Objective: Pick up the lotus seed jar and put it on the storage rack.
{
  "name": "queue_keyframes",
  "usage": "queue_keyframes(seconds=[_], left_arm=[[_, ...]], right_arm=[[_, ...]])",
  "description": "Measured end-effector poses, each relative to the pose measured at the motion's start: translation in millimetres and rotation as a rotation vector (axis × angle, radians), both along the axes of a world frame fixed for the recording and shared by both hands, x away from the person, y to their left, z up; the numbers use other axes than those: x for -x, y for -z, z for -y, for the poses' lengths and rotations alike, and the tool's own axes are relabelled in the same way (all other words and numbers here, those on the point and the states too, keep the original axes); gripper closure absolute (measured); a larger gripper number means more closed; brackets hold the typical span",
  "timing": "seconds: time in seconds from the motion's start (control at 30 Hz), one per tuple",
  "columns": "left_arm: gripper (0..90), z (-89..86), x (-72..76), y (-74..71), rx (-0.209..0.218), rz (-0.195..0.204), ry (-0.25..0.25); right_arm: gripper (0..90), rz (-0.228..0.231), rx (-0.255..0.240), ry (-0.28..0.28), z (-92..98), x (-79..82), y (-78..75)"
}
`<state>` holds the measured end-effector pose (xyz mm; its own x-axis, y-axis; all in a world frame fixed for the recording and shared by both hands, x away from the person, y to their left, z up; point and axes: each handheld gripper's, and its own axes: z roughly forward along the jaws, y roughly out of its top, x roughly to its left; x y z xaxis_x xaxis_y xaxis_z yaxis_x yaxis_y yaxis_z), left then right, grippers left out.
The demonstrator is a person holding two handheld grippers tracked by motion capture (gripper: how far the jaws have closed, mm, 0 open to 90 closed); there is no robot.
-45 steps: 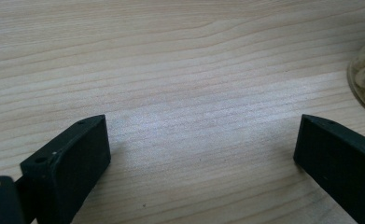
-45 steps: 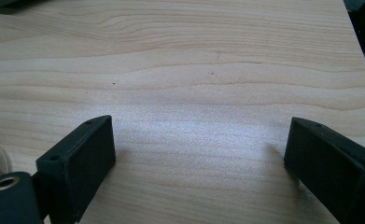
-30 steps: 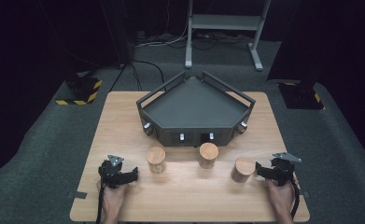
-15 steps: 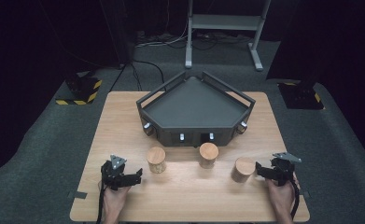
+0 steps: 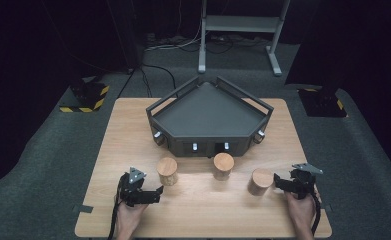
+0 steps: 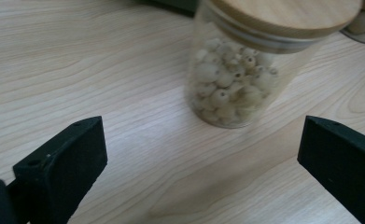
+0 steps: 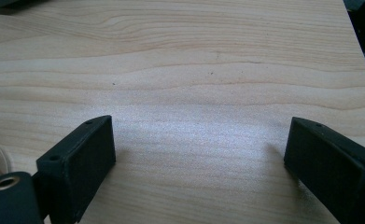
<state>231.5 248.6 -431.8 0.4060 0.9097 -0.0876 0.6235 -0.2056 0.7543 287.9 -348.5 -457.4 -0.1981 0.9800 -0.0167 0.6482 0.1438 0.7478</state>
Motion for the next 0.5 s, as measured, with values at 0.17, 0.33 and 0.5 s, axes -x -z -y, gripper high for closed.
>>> queue_keyframes(seconds=[0.17, 0.33, 0.5], left_arm=[[3.0, 7.5, -7.5, 1.6, 0.011, -0.015, 0.024], [4.4, 17.5, -17.2, 1.2, 0.01, -0.016, 0.029], [5.4, 25.2, -23.1, 0.0, 0.006, -0.01, 0.032]], right_arm=[[7.5, 0.0, 0.0, 0.0, 0.0, 0.0, 0.0], [7.5, 0.0, 0.0, 0.0, 0.0, 0.0, 0.0], [7.5, 0.0, 0.0, 0.0, 0.0, 0.0, 0.0]])
